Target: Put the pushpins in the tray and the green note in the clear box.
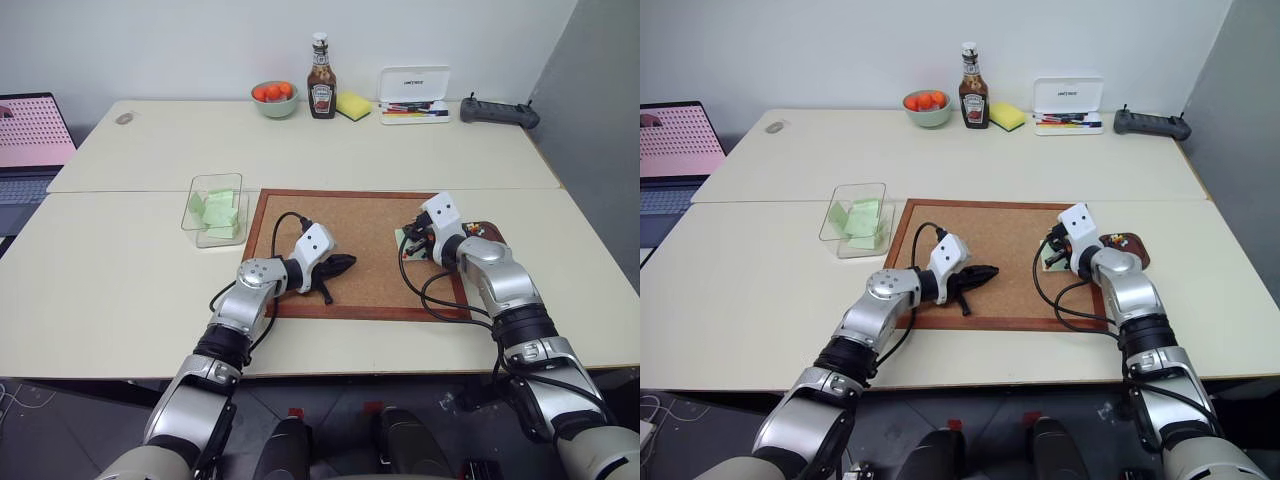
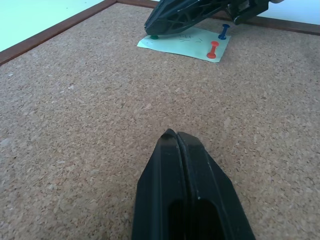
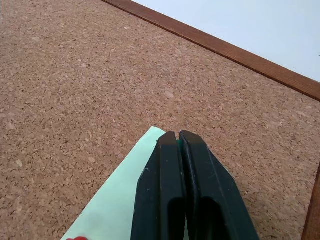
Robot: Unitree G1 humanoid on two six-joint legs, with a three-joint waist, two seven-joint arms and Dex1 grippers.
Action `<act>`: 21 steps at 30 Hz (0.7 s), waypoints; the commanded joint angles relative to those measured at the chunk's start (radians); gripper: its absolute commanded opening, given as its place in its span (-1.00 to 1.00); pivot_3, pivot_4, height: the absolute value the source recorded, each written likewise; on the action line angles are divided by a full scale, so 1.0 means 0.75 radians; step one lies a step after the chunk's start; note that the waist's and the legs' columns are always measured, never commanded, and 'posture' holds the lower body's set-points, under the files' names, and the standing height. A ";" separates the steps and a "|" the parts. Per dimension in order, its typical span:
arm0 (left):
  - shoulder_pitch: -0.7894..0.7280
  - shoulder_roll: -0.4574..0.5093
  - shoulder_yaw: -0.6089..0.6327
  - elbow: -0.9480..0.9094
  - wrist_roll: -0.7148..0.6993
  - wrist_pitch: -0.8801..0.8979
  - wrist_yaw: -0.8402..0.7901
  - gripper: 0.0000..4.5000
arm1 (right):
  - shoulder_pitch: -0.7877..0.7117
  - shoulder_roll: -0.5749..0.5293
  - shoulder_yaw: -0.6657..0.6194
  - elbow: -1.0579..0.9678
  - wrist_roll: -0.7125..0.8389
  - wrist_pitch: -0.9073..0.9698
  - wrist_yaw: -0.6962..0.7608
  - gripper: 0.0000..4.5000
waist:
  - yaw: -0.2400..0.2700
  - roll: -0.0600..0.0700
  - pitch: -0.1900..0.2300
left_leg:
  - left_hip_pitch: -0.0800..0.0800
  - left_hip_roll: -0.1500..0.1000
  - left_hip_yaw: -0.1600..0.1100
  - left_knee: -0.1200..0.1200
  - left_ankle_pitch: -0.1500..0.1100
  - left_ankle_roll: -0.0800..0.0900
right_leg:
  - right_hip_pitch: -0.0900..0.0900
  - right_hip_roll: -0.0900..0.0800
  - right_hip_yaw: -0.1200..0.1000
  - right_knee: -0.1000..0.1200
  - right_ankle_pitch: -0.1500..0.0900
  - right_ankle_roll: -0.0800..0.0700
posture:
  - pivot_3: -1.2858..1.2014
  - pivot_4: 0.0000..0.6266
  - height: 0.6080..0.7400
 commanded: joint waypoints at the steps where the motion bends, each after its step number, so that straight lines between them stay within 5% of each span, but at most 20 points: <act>1: 0.027 0.013 -0.028 0.015 0.034 0.038 -0.010 -1.00 | -0.033 -0.014 -0.031 -0.097 0.019 -0.018 0.021 -1.00 | 0.000 0.000 0.000 | 0.000 0.000 0.000 0.000 0.000 0.000 | 0.000 0.000 0.000 0.000 0.000 0.000 | 0.03 -0.52 1.00; 21: 0.028 0.011 -0.044 0.019 0.047 0.078 -0.011 -1.00 | -0.005 -0.044 -0.124 -0.378 0.087 0.143 -0.016 -1.00 | -0.004 0.001 -0.001 | 0.001 0.000 0.000 0.000 0.000 0.000 | 0.001 0.000 0.000 0.001 0.000 0.000 | 0.03 -0.52 1.00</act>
